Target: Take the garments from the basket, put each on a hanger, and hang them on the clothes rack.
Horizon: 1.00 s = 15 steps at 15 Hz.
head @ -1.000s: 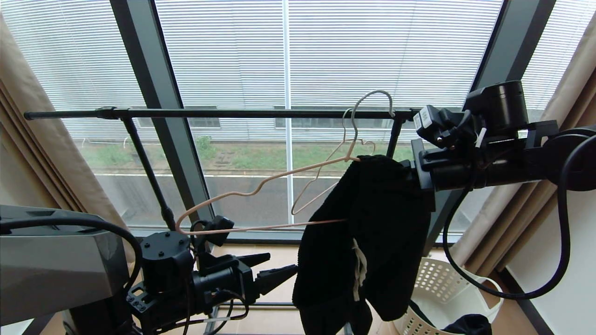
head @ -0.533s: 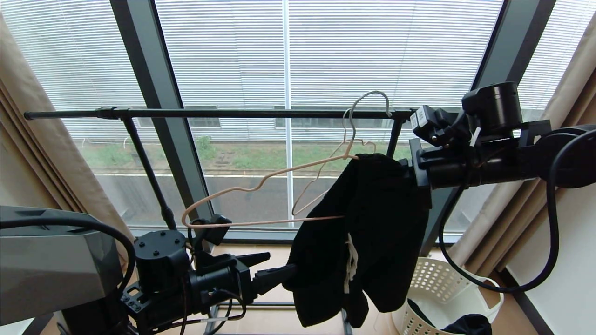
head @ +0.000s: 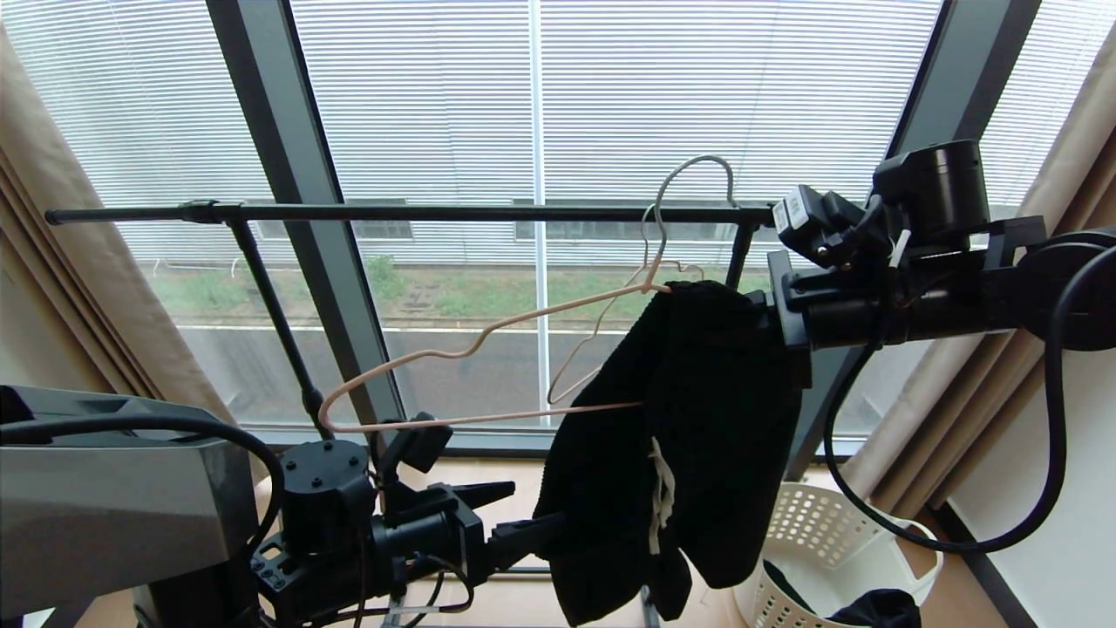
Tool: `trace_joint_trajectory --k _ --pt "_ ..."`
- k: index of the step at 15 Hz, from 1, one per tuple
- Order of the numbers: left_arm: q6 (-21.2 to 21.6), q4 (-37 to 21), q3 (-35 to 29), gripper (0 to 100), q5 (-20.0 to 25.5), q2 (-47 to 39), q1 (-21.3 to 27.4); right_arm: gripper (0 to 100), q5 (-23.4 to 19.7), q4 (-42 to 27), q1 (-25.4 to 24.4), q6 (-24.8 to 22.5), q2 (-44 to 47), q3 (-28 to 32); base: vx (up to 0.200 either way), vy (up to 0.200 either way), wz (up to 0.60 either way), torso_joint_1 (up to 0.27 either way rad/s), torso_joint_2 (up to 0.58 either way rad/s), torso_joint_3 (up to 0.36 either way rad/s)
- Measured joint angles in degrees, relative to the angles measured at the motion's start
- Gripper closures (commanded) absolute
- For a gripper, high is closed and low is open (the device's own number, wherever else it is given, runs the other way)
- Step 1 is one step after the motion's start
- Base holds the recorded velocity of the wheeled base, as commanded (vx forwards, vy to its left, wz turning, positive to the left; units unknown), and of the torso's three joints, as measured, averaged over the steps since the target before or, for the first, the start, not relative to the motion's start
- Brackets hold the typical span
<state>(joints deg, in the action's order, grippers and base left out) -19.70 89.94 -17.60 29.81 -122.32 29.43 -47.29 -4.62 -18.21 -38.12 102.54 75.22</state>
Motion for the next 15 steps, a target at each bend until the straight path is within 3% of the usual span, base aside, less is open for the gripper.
trace_joint_trajectory --k 2,3,10,15 --pt "1.94 0.0 0.09 0 -1.69 -0.83 0.78 100 0.02 -0.02 -0.09 0.0 -0.24 -0.05 0.0 0.0 0.0 0.0 0.0 0.0" --pt "2.52 0.0 0.09 100 -3.12 -1.24 1.11 100 0.02 -0.05 -0.13 0.0 -0.35 -0.06 0.0 0.0 0.0 0.0 0.0 0.0" --pt "2.76 0.0 -0.06 100 -4.08 -1.71 1.18 100 -0.06 0.0 0.63 -0.11 -1.13 -0.8 0.0 0.0 0.0 0.0 0.0 0.0" --pt "2.68 -0.02 -1.18 100 -4.06 0.27 -2.21 100 -1.57 0.28 5.12 -1.29 -2.65 -5.95 0.0 0.0 0.0 0.0 0.0 0.0"
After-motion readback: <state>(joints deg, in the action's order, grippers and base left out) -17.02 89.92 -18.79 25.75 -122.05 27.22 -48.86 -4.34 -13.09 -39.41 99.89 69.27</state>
